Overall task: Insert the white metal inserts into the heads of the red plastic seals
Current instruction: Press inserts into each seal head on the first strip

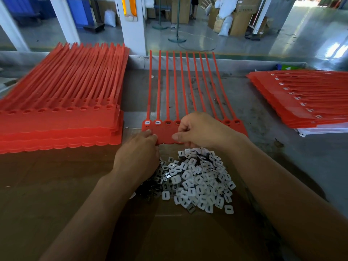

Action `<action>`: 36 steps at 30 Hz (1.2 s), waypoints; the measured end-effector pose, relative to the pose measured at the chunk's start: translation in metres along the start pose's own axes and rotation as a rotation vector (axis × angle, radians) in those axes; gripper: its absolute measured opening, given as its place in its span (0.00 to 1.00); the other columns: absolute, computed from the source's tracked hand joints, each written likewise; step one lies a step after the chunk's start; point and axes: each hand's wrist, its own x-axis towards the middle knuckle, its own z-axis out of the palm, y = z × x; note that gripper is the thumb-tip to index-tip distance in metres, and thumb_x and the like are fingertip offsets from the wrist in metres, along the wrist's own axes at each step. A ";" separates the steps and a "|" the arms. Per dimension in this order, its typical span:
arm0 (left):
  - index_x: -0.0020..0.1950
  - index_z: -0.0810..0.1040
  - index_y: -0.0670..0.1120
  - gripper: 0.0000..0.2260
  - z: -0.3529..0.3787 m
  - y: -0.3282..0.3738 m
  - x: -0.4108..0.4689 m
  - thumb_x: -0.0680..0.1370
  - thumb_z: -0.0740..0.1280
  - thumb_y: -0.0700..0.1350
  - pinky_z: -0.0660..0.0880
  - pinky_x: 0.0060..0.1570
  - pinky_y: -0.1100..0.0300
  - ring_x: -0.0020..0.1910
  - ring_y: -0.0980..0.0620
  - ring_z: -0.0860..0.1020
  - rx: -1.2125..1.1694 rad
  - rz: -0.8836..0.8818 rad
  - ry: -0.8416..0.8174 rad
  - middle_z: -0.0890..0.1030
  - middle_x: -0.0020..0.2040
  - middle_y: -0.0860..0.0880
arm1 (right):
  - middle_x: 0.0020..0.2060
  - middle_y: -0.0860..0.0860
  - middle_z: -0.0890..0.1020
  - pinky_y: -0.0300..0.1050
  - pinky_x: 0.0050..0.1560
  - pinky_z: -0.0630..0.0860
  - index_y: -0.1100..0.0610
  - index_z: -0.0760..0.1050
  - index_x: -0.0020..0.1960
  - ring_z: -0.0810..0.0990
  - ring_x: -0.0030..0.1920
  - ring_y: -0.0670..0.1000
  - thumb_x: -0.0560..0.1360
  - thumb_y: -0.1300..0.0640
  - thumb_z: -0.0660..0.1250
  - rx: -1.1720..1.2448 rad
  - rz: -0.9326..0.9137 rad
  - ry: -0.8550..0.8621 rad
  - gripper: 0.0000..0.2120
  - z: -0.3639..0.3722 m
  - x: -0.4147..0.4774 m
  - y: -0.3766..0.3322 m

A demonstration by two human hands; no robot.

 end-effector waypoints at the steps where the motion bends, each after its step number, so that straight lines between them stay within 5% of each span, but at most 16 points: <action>1: 0.59 0.75 0.44 0.13 0.000 0.000 0.000 0.78 0.57 0.44 0.67 0.60 0.58 0.60 0.50 0.72 0.001 -0.002 0.000 0.74 0.62 0.47 | 0.29 0.45 0.80 0.30 0.29 0.73 0.53 0.76 0.38 0.77 0.29 0.39 0.73 0.51 0.68 0.030 -0.002 0.034 0.08 -0.001 0.001 0.000; 7: 0.62 0.74 0.46 0.14 -0.001 0.002 0.000 0.79 0.56 0.45 0.68 0.60 0.57 0.63 0.50 0.70 -0.008 -0.027 -0.010 0.72 0.65 0.49 | 0.41 0.45 0.76 0.34 0.39 0.69 0.54 0.75 0.46 0.74 0.41 0.42 0.72 0.58 0.70 0.094 0.017 0.186 0.04 0.000 0.021 0.007; 13: 0.60 0.75 0.45 0.13 0.000 0.001 0.000 0.79 0.56 0.45 0.69 0.58 0.58 0.61 0.50 0.72 0.007 -0.013 -0.001 0.72 0.64 0.49 | 0.31 0.43 0.76 0.30 0.32 0.64 0.57 0.80 0.43 0.71 0.31 0.38 0.72 0.59 0.70 0.103 0.008 0.301 0.01 0.009 0.044 0.012; 18: 0.59 0.75 0.45 0.13 0.000 0.000 0.000 0.79 0.56 0.45 0.68 0.57 0.59 0.60 0.50 0.72 0.021 -0.008 0.008 0.73 0.63 0.49 | 0.51 0.54 0.82 0.37 0.47 0.69 0.59 0.80 0.51 0.78 0.52 0.50 0.75 0.62 0.66 0.120 0.003 0.268 0.07 0.015 0.056 0.006; 24: 0.60 0.75 0.46 0.14 0.000 0.000 0.000 0.79 0.56 0.45 0.69 0.57 0.58 0.60 0.49 0.72 0.029 -0.012 0.002 0.73 0.64 0.49 | 0.49 0.53 0.82 0.38 0.45 0.71 0.58 0.80 0.51 0.78 0.47 0.48 0.76 0.62 0.65 0.013 -0.004 0.193 0.07 0.013 0.059 0.001; 29: 0.61 0.75 0.46 0.14 0.000 0.000 -0.001 0.79 0.56 0.45 0.69 0.57 0.58 0.60 0.50 0.72 0.019 -0.014 -0.002 0.73 0.63 0.49 | 0.49 0.52 0.82 0.44 0.53 0.75 0.57 0.79 0.51 0.78 0.50 0.49 0.76 0.62 0.64 -0.023 0.012 0.149 0.07 0.011 0.061 -0.003; 34: 0.59 0.75 0.45 0.13 0.000 0.001 -0.001 0.79 0.56 0.45 0.69 0.58 0.57 0.61 0.49 0.72 0.014 -0.008 -0.004 0.73 0.64 0.49 | 0.37 0.45 0.78 0.40 0.47 0.72 0.56 0.80 0.45 0.76 0.45 0.47 0.73 0.63 0.68 0.012 0.033 0.200 0.04 0.014 0.063 0.000; 36: 0.59 0.76 0.45 0.13 -0.001 0.000 -0.001 0.79 0.55 0.45 0.70 0.58 0.56 0.61 0.49 0.72 0.006 -0.012 -0.009 0.73 0.64 0.49 | 0.40 0.46 0.78 0.42 0.49 0.73 0.57 0.79 0.48 0.77 0.48 0.49 0.72 0.62 0.70 0.039 0.048 0.242 0.06 0.017 0.064 0.000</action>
